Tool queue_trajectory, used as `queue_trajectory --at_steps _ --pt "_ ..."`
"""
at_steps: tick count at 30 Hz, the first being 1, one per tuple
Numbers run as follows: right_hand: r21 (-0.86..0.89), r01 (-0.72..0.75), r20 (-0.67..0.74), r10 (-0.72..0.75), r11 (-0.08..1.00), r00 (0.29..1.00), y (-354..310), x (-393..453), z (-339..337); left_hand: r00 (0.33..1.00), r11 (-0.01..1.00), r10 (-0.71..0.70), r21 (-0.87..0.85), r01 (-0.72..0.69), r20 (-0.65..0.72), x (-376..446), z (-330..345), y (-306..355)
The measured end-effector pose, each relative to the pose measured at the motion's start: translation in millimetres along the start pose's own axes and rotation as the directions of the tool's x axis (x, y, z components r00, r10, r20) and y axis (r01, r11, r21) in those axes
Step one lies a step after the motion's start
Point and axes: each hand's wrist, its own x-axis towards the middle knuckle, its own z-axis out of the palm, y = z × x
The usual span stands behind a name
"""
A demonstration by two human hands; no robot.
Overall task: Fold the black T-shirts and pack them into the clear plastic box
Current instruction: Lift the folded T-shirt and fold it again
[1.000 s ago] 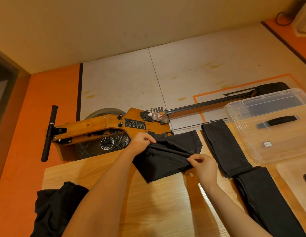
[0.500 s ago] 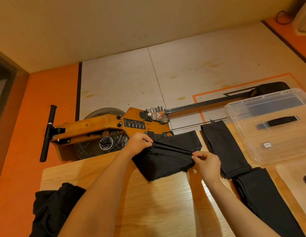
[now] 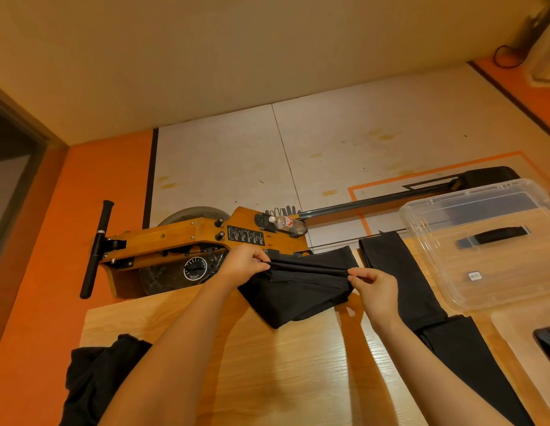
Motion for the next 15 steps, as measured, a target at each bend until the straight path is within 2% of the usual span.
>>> queue_trajectory --at_steps 6,15 --pt "0.082 0.076 0.037 -0.080 0.994 0.996 -48.2 7.1 -1.2 0.986 0.996 -0.012 -0.090 -0.003 -0.164 -19.0 -36.8 10.3" --pt "0.128 0.227 0.120 -0.243 0.965 0.963 -123.0 9.4 -3.5 0.931 0.976 -0.050 -0.217 -0.032 -0.361 -54.3 -103.0 41.5"
